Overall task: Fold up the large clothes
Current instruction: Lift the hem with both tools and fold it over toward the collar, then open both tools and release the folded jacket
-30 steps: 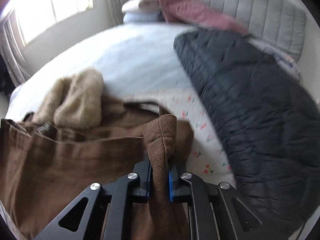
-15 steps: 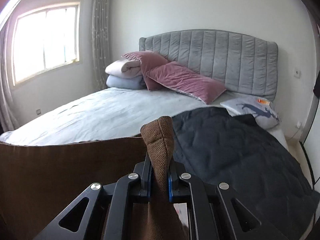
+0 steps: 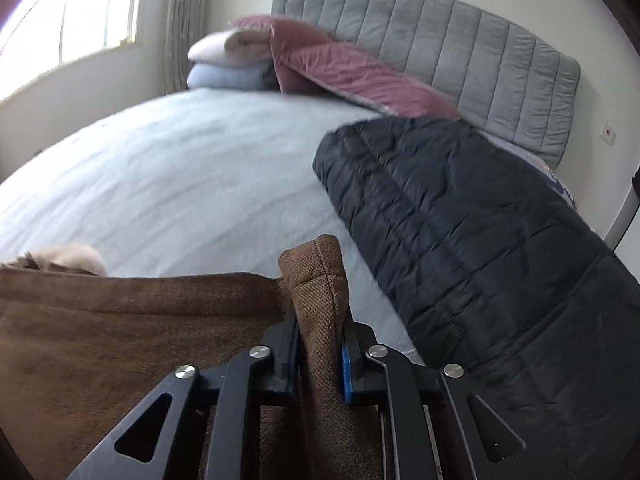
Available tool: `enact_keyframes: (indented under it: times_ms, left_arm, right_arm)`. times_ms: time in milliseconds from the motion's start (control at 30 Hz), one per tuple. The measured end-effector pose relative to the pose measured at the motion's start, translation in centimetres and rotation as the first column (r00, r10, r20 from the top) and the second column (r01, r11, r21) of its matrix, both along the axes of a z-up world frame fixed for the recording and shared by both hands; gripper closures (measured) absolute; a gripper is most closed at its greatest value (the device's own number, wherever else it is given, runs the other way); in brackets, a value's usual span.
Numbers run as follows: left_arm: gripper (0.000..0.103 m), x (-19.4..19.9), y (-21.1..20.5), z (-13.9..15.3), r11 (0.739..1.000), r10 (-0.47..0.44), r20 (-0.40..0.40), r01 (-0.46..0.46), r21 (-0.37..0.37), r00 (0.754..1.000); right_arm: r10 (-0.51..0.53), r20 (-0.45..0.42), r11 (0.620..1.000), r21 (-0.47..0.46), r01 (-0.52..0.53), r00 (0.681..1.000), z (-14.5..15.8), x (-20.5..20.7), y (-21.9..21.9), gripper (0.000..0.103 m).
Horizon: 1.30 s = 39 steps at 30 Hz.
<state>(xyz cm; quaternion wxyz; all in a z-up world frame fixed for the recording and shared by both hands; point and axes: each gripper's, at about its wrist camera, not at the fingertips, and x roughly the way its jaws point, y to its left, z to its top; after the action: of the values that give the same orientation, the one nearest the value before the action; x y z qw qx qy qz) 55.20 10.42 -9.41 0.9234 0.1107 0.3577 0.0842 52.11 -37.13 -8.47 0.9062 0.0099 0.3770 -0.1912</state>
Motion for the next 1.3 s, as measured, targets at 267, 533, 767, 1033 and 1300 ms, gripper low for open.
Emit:
enact_keyframes:
  times_ms: [267,533,767,1033,1300]
  left_arm:
    - [0.069,-0.4,2.2,0.9,0.996,0.088,-0.089,-0.087,0.015,0.992]
    - [0.029,-5.8,2.2,3.4,0.997,-0.051,-0.151,0.041,-0.068,0.987]
    - [0.021,-11.6,2.9,6.3,0.986,-0.128,-0.164,0.107,-0.131,0.978]
    - [0.019,-16.7,5.5,7.6,0.941,-0.17,-0.243,0.084,-0.327,0.955]
    - [0.015,-20.9,8.9,6.2,0.853,-0.199,-0.309,0.009,-0.521,0.93]
  right_arm:
    - [-0.073,-0.082,0.993,-0.1,0.065,0.994,1.5,-0.3,-0.6,0.053]
    - [0.009,-0.078,0.997,-0.075,-0.015,0.997,5.5,-5.5,0.4,0.038]
    - [0.072,-0.082,0.995,-0.057,-0.077,0.994,8.8,-10.6,2.2,0.037]
    - [0.128,-0.099,0.991,0.058,-0.122,0.987,11.1,-17.0,2.3,0.029]
    - [0.141,-0.11,0.918,0.386,-0.088,0.984,9.3,-23.4,-1.5,0.021]
